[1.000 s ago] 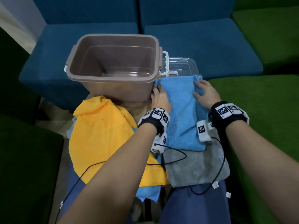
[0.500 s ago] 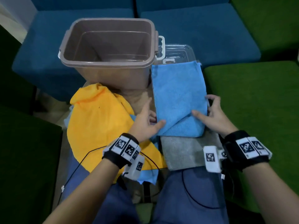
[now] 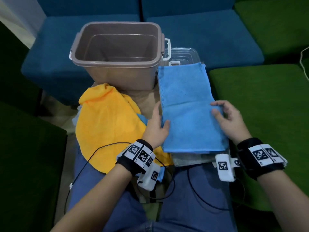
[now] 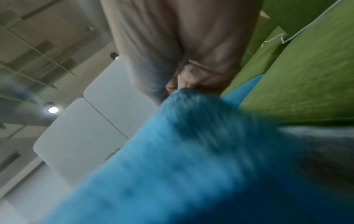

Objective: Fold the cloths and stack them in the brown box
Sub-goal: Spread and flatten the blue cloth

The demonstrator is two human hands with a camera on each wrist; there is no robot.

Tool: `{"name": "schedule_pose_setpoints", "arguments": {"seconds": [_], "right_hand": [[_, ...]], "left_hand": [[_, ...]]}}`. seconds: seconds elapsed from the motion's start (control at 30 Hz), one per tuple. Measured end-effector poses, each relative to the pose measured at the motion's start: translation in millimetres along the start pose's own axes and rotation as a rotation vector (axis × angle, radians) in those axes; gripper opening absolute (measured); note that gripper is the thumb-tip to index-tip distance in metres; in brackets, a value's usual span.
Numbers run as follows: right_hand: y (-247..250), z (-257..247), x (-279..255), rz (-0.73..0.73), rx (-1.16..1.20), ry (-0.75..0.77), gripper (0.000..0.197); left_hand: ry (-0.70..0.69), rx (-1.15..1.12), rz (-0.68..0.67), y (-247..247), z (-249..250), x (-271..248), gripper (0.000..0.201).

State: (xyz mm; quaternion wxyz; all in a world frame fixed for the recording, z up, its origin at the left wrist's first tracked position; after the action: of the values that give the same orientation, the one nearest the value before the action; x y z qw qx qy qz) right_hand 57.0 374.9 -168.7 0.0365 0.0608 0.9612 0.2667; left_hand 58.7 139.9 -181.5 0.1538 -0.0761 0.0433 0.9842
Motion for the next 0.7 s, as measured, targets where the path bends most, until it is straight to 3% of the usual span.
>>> {"name": "schedule_pose_setpoints", "arguments": {"seconds": [0.1,0.17,0.33,0.5,0.57,0.7], "right_hand": [[-28.2,24.5,-14.0,-0.313,-0.245,-0.030,0.039],[-30.6,20.3,-19.7,-0.417,-0.285,0.016,0.048],[-2.2,9.5,-17.3,-0.284,-0.432,0.052,0.043],[-20.7,31.4,-34.1,-0.470,-0.565,-0.039,0.052],[-13.2,25.5,-26.2,-0.455,-0.626,-0.053,0.048],[0.7,6.1,14.0,-0.346,-0.711,-0.061,0.043]], "left_hand": [[0.134,-0.025,-0.051,-7.3,-31.7,-7.8,0.075],[0.157,-0.050,-0.082,-10.4,-36.0,-15.6,0.095],[0.291,-0.016,-0.282,-31.9,-43.0,-37.4,0.114],[0.313,0.223,-0.284,-24.1,-51.0,-34.6,0.126],[0.307,0.242,-0.266,-13.4,-41.3,-26.0,0.120],[0.162,0.336,-0.102,17.6,-3.8,19.3,0.089]]}}
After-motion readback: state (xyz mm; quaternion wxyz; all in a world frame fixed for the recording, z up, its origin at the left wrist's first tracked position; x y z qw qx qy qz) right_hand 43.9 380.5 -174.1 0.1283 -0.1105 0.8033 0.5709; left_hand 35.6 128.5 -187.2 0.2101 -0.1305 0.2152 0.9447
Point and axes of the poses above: each hand's wrist, its own x-axis towards the middle knuckle, its own y-axis out of the back of the hand, z = x × y, the point moved 9 cm from there along x, towards the middle knuckle, and after that the axes turned 10 degrees about -x, right-handed, at the moved point
